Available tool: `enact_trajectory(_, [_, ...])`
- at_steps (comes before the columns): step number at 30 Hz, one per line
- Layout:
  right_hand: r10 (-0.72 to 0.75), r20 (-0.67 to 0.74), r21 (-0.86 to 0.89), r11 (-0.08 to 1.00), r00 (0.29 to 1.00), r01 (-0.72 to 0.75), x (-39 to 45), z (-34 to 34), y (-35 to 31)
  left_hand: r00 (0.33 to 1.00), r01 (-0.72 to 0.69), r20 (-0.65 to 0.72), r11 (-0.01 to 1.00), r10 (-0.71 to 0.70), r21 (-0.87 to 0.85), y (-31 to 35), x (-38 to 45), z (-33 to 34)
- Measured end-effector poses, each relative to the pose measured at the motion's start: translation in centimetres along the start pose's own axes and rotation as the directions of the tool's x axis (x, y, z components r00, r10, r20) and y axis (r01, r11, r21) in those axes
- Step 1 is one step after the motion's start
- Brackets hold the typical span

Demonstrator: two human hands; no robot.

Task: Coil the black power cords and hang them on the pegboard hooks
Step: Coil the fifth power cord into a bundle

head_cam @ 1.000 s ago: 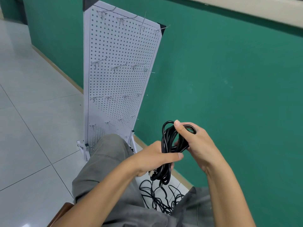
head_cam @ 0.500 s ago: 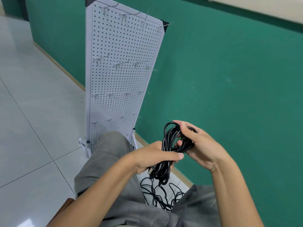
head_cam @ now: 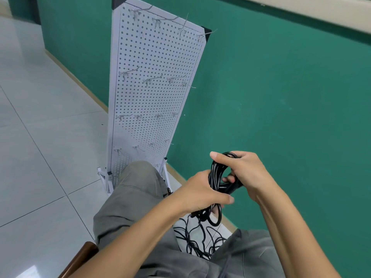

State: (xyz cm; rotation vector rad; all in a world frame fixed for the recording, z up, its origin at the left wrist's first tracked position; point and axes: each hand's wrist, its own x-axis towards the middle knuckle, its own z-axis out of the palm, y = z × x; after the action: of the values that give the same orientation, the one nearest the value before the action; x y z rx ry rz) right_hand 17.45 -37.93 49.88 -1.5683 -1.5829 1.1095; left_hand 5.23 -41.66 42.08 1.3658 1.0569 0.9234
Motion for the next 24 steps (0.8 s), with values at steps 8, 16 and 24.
enact_trajectory(8, [0.003, -0.035, -0.115, 0.993, 0.999, -0.007, 0.3, 0.4, -0.9, 0.935, 0.125, -0.352, 0.903, 0.031, 0.411, 0.3, -0.3, 1.7])
enact_trajectory(16, [0.137, 0.080, -0.442, 0.893, 0.987, -0.089, 1.1, 0.6, -2.4, 0.914, 0.175, -0.391, 0.761, 0.110, 0.625, 0.4, -0.7, 2.1])
enact_trajectory(24, [-0.092, -0.161, -0.538, 0.843, 0.983, -0.009, 1.1, 2.1, -0.4, 0.942, 0.184, -0.337, 0.841, -0.003, 0.508, -0.1, 0.0, 2.2])
